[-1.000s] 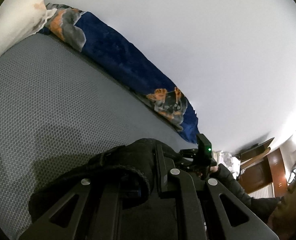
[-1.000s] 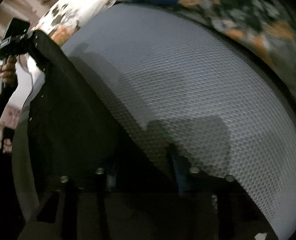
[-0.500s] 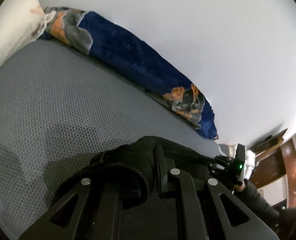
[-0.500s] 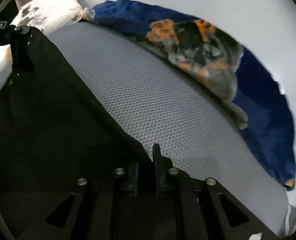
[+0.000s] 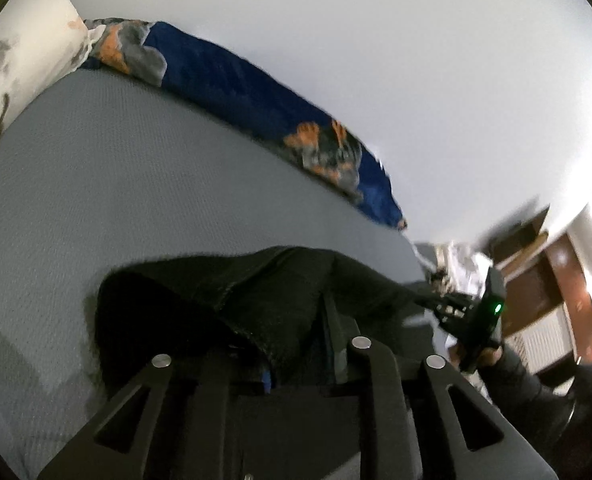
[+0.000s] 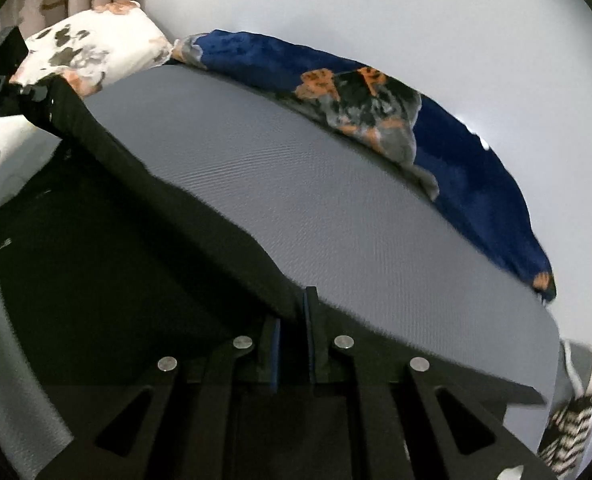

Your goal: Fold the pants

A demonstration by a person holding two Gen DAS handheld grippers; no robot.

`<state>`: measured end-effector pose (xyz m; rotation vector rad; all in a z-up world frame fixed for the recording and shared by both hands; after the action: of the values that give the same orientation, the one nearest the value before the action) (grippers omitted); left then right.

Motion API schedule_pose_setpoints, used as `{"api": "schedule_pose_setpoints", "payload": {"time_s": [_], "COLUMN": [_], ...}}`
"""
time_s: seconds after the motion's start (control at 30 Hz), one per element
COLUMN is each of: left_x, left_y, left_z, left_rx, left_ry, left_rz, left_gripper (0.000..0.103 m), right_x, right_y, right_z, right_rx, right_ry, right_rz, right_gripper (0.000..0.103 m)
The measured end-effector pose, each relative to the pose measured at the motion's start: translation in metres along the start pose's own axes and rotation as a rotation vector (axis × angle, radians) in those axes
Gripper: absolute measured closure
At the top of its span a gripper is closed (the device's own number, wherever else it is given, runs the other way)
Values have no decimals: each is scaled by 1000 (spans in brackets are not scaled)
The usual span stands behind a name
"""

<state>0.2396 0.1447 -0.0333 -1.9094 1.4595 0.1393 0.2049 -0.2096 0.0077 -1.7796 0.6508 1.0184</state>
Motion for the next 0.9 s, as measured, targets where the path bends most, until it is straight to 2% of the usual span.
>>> {"api": "schedule_pose_setpoints", "payload": {"time_s": [0.2, 0.3, 0.43, 0.47, 0.53, 0.57, 0.6, 0.67, 0.77, 0.8, 0.87, 0.9], "left_x": [-11, -7, -4, -6, -15, -20, -27, -46, -68, -75, -78, -77], "left_y": [75, 103, 128, 129, 130, 130, 129, 123, 124, 128, 135, 141], "left_z": [7, 19, 27, 24, 17, 17, 19, 29, 36, 34, 31, 26], "left_rx": [45, 47, 57, 72, 99, 114, 129, 89, -70, -137, -215, -273], "left_ry": [-69, -134, -217, -224, -264, -301, -342, -399, -359, -331, -287, -239], "left_rz": [170, 248, 334, 333, 322, 316, 302, 243, 179, 145, 136, 124], "left_gripper": [73, 66, 64, 64, 55, 42, 33, 33, 33, 33, 33, 33], "right_x": [-17, -2, 20, 22, 22, 21, 22, 21, 21, 21, 21, 21], "right_y": [59, 85, 105, 106, 105, 104, 104, 104, 103, 103, 103, 104], "right_z": [34, 48, 63, 64, 63, 63, 63, 64, 63, 63, 63, 62], "right_rx": [58, 82, 90, 92, 99, 105, 108, 101, 110, 111, 116, 120], "right_ry": [-66, -104, -133, -134, -143, -146, -149, -151, -153, -154, -156, -157], "right_rz": [64, 117, 177, 182, 179, 184, 188, 188, 185, 182, 177, 175], "right_gripper": [96, 96, 96, 96, 96, 96, 96, 96, 95, 95, 95, 95]}}
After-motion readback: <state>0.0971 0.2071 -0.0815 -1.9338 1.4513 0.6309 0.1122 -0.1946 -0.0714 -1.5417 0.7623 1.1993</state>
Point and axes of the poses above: each gripper's, at about its wrist camera, not at the fingertips, and x roughly the way its jaws point, z to its left, y to its underside, the point moved 7 cm from there along x, roughly the way its jaws point, and after that the axes turned 5 degrees about y, right-handed, at the moved point
